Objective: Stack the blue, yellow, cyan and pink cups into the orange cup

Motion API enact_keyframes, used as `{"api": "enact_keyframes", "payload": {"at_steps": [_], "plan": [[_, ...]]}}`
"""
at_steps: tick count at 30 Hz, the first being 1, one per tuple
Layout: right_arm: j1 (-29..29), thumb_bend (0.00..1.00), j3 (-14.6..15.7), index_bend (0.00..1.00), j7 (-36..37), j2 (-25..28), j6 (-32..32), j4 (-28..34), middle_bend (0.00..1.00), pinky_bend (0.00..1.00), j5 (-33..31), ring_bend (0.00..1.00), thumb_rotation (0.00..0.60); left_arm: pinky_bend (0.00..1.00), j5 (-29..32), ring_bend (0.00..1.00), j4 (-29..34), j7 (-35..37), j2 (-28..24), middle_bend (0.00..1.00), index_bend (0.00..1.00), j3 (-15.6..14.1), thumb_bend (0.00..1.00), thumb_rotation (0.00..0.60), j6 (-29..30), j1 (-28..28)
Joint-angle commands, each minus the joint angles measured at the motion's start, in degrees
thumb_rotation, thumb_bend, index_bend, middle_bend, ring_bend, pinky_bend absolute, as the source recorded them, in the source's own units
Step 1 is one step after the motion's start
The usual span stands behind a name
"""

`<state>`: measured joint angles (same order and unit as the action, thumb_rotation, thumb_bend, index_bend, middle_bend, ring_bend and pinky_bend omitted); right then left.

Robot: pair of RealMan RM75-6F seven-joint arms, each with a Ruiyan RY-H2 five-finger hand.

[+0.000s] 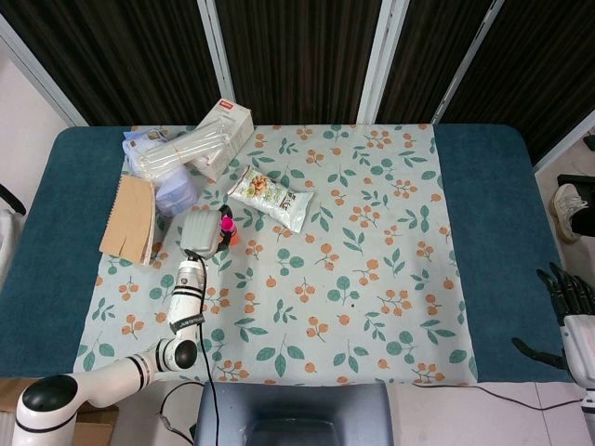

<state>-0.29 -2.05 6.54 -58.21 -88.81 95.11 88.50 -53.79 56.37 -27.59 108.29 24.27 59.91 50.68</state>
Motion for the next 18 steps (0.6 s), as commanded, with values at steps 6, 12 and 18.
{"api": "enact_keyframes", "payload": {"at_steps": [6,12,18], "plan": [[0.0,0.17,-0.1,0.0,-0.1,0.0,0.0,0.0,0.0,0.0,0.0,0.0,0.6,1.0,0.6,1.0,-0.2,0.0,-0.2,1.0,0.41,-1.0,0.37,0.6,-0.7,-0.4],[-0.1,0.17,0.0,0.0,0.1,0.0,-0.2,0.0,0.0,0.0,0.1,0.0,0.6,1.0,1.7,1.0,1.2,-0.5,-0.8,1.0,0.01,-1.2,0.36,0.6,-1.1,-0.8],[0.1,0.17,0.2,0.0,-0.3,-0.1,0.2,-0.2,0.0,0.0,0.5,0.0,0.6,1.0,-4.2,1.0,12.6,4.1,-6.8,1.0,0.0,-4.3,0.35,0.6,3.7,-5.3]]}}
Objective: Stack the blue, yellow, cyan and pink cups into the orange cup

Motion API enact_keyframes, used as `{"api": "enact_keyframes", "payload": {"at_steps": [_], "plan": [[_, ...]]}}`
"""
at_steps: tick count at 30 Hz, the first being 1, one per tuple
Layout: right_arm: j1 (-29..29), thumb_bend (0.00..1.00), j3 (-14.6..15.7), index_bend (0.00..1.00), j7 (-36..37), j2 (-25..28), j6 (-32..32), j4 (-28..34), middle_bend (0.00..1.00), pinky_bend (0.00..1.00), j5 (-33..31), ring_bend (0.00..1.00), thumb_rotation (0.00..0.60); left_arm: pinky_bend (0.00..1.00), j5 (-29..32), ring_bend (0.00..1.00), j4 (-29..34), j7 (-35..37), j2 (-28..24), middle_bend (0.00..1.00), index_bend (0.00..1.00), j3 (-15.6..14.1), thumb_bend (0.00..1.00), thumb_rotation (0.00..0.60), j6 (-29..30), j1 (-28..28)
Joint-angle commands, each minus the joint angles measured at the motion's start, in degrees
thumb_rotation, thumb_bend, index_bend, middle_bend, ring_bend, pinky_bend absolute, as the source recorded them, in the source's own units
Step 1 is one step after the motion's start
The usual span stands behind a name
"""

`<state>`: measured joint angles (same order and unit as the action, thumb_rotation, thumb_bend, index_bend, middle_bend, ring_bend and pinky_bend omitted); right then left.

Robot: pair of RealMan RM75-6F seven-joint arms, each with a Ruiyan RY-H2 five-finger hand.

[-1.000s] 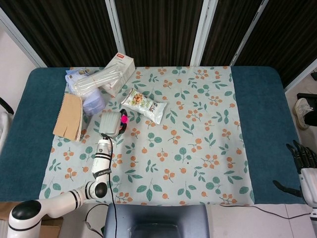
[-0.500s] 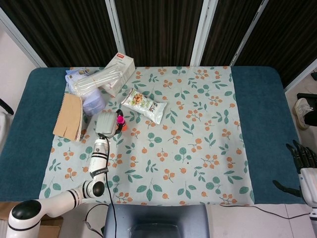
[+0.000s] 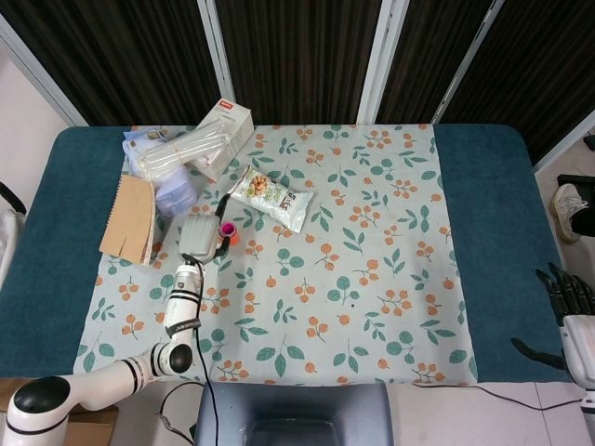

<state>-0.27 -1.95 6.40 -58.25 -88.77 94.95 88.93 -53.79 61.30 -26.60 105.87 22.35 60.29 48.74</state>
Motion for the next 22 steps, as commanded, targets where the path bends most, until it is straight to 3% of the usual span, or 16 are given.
{"api": "enact_keyframes", "payload": {"at_steps": [1,3,4,6,8,9,11,14,17,22], "plan": [[0.1,0.17,0.1,0.0,-0.3,-0.1,0.1,0.0,0.0,0.0,0.1,0.0,0.6,1.0,-6.2,1.0,11.0,4.5,-6.3,0.99,0.0,-3.6,0.35,0.6,4.6,-5.0],[0.1,0.17,0.2,0.0,-0.7,-0.2,0.2,0.0,0.0,0.0,0.3,0.0,0.6,0.99,-10.3,0.93,18.8,8.0,-11.4,0.82,0.0,-7.3,0.35,0.6,6.4,-8.9],[0.1,0.17,0.3,0.0,-1.1,-0.4,0.4,0.1,0.0,0.0,0.3,0.0,0.6,0.93,-13.4,0.77,23.9,10.5,-15.6,0.64,0.0,-10.5,0.36,0.6,7.0,-11.6],[0.3,0.17,0.5,0.0,-2.1,-0.7,0.8,0.2,0.0,0.0,0.5,0.0,0.6,0.62,-18.0,0.35,30.3,13.7,-22.1,0.28,0.0,-15.6,0.37,0.6,8.4,-15.6],[0.5,0.17,0.8,0.0,-3.3,-1.1,1.3,0.4,0.0,0.0,0.8,0.0,0.6,0.35,-24.4,0.14,35.4,17.4,-28.8,0.13,0.0,-21.5,0.37,0.6,11.7,-20.1],[0.5,0.17,0.9,0.0,-3.9,-1.3,1.5,0.5,0.0,0.0,0.9,0.0,0.6,0.25,-27.6,0.08,36.5,19.4,-31.1,0.08,0.0,-24.0,0.38,0.6,13.6,-22.1],[0.7,0.17,1.2,0.0,-5.2,-1.9,1.8,0.6,0.0,0.0,1.4,0.0,0.6,0.17,-35.4,0.01,35.8,23.8,-34.5,0.02,0.0,-29.2,0.38,0.6,20.2,-26.9],[0.9,0.17,1.6,0.0,-6.5,-2.5,2.0,0.8,0.0,0.0,2.0,0.0,0.6,0.13,-43.5,0.0,28.9,27.5,-34.3,0.0,0.0,-33.3,0.38,0.6,30.8,-33.4],[0.9,0.17,1.5,0.0,-7.4,-3.1,1.8,0.9,0.0,0.0,2.2,0.0,0.6,0.1,-45.0,0.0,23.5,29.2,-33.2,0.0,0.0,-33.7,0.38,0.6,34.2,-36.2],[0.9,0.17,1.7,0.0,-8.2,-3.7,1.6,0.8,0.0,0.0,2.8,0.0,0.6,0.1,-43.0,0.0,23.8,31.3,-34.4,0.0,0.0,-32.0,0.38,0.6,33.5,-37.0]]}}
